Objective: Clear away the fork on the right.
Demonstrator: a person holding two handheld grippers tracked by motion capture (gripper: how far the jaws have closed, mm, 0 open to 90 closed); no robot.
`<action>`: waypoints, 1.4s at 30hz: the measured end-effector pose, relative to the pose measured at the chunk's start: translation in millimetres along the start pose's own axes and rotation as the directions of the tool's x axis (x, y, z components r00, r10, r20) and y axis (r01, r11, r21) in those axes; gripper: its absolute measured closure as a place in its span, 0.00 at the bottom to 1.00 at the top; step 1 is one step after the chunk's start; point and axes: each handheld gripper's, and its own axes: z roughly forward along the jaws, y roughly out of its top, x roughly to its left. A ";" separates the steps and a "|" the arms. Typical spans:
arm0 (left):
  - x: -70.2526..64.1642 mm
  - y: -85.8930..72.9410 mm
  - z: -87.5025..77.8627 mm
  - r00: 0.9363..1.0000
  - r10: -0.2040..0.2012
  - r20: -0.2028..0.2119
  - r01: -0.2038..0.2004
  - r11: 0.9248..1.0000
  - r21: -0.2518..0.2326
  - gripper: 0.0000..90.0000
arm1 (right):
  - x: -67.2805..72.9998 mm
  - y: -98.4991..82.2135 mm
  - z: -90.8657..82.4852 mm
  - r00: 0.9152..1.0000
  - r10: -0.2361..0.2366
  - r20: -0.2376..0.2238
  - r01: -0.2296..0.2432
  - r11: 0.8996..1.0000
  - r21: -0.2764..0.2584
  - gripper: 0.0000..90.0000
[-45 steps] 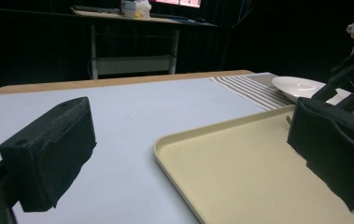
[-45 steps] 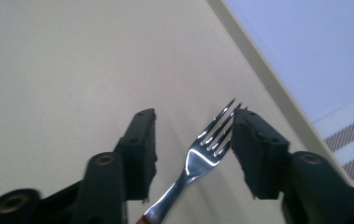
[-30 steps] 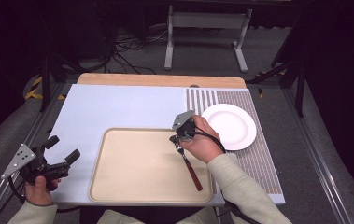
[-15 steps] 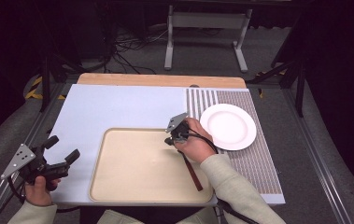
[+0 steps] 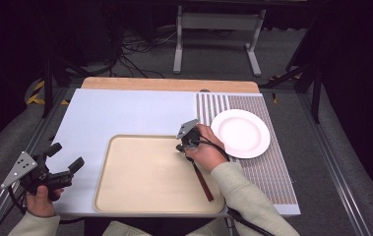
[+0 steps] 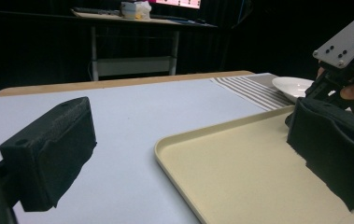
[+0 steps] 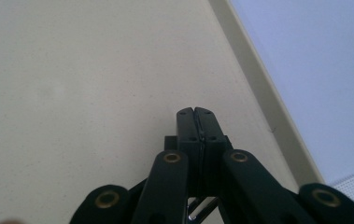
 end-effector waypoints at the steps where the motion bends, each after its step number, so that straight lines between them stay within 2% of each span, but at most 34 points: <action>1: 0.0 -0.1 0.1 1.000 -0.002 -0.001 0.002 1.000 -0.001 0.02 | -0.1 -0.3 -0.1 1.000 0.002 0.003 -0.002 1.000 0.002 1.00; 26: -0.1 -0.7 1.1 1.000 0.000 0.002 0.000 1.000 0.003 0.02 | -15.4 -16.8 -10.1 0.997 0.014 0.076 -0.019 0.998 0.055 1.00; 42: -0.5 -0.9 1.3 1.000 -0.001 0.003 0.001 1.000 0.005 0.02 | -26.5 -33.8 -19.3 0.991 0.071 0.116 -0.079 0.994 0.069 1.00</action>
